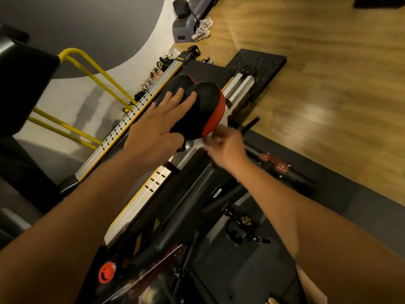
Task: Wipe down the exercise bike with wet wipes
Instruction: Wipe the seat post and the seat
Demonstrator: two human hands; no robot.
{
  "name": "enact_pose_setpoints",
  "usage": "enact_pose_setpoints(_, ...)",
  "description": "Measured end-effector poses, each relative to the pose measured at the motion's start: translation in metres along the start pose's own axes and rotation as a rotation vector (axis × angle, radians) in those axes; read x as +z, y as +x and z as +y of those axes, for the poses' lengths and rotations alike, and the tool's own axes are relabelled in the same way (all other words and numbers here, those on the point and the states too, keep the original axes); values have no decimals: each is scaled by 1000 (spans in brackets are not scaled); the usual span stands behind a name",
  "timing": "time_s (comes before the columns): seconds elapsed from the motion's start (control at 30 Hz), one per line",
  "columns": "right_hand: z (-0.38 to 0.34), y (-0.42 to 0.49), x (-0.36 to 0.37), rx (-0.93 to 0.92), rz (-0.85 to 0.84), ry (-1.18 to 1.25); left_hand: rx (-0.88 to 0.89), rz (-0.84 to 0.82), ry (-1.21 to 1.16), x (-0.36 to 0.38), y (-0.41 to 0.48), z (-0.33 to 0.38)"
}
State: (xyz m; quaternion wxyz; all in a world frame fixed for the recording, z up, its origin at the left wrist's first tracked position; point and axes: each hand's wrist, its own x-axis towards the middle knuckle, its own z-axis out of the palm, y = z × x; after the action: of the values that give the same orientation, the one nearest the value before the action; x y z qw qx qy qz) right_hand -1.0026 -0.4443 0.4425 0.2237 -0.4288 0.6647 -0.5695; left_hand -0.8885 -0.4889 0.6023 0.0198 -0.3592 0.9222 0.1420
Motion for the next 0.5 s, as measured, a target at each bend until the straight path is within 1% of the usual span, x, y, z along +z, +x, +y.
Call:
enact_pose_setpoints(0.03, 4, 15, -9, 88, 55, 14, -4, -19, -60, -2, 0, 0)
enact_pose_setpoints(0.07, 4, 25, -19, 133, 133, 4, -8, -36, -77, -3, 0, 0)
enact_pose_setpoints(0.1, 5, 29, -24, 131, 207, -33, -10, -52, -70, -3, 0, 1)
enact_pose_setpoints(0.13, 5, 24, -19, 124, 207, -67, -10, -64, -61, -2, 1, 1)
enact_pose_setpoints(0.17, 3, 11, -6, 82, 155, -49, -5, -72, -64, -2, 1, 1)
enact_pose_setpoints(0.23, -16, -30, 28, -80, -71, -42, -3, -84, -88, -4, 2, 0)
enact_pose_setpoints(0.27, -22, -47, 42, -134, -145, 19, -8, -88, -96, -6, 1, -1)
enact_pose_setpoints(0.3, -20, -52, 51, -144, -159, 63, -9, -92, -91, -6, 2, -1)
enact_pose_setpoints(0.37, -20, -38, 40, -72, -89, 58, 14, -96, 23, -3, 2, -2)
enact_pose_setpoints(0.4, -17, -26, 27, -19, 2, 130, 37, -84, 135, 0, 2, -3)
enact_pose_setpoints(0.43, -11, -12, 14, 83, 95, 161, 59, -57, 256, 5, 2, -5)
enact_pose_setpoints(0.47, -6, 1, -2, 177, 168, 132, 73, -21, 364, 10, 1, -6)
enact_pose_setpoints(0.5, -1, 11, -13, 209, 178, 108, 80, 18, 451, 15, 0, -7)
